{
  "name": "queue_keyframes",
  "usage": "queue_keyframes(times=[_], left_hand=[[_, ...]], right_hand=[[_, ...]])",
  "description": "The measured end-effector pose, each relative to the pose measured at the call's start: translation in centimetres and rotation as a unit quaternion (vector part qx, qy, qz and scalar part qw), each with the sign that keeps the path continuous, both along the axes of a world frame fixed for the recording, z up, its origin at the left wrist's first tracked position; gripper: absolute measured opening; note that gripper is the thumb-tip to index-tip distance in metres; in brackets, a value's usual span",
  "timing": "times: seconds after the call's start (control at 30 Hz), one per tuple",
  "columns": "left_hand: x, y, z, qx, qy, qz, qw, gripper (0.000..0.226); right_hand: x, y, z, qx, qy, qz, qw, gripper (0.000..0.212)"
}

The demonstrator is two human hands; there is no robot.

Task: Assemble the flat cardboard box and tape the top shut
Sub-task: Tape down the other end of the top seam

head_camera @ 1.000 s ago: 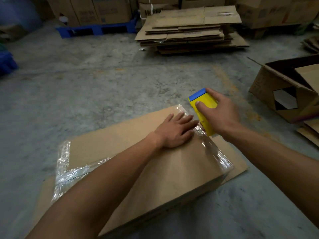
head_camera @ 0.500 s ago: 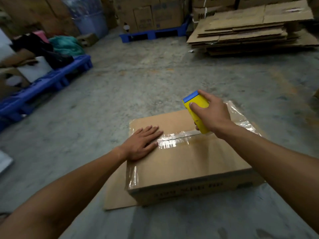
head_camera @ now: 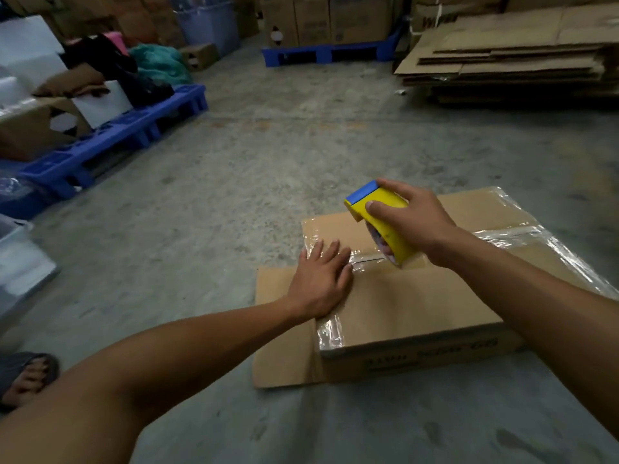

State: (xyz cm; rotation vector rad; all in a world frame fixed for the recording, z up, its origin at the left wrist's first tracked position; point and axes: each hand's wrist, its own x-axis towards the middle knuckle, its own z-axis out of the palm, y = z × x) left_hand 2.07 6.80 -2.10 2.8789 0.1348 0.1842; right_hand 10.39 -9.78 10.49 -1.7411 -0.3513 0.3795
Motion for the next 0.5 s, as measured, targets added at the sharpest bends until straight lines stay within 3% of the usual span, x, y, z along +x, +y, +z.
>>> queue_keyframes(times=[0.17, 0.3, 0.33, 0.4, 0.5], left_hand=[[2.8, -6.9, -0.1, 0.006, 0.040, -0.003, 0.999, 0.070], [5.9, -10.6, 0.6, -0.038, 0.084, -0.048, 0.995, 0.060], [6.7, -10.9, 1.2, -0.089, 0.082, -0.060, 0.991, 0.054], [8.0, -11.1, 3.1, -0.281, 0.062, -0.054, 0.956, 0.047], [8.7, -10.9, 6.7, -0.564, 0.092, 0.016, 0.820, 0.050]], right_hand=[[0.8, -4.3, 1.4, -0.005, 0.003, -0.008, 1.000, 0.049], [2.2, -7.9, 1.3, 0.017, 0.021, -0.027, 0.999, 0.049], [2.5, -9.0, 1.4, 0.023, 0.026, -0.027, 0.999, 0.049], [2.8, -11.3, 1.7, 0.035, 0.044, -0.021, 0.998, 0.050], [3.0, -14.9, 2.3, 0.050, 0.083, 0.007, 0.995, 0.056]])
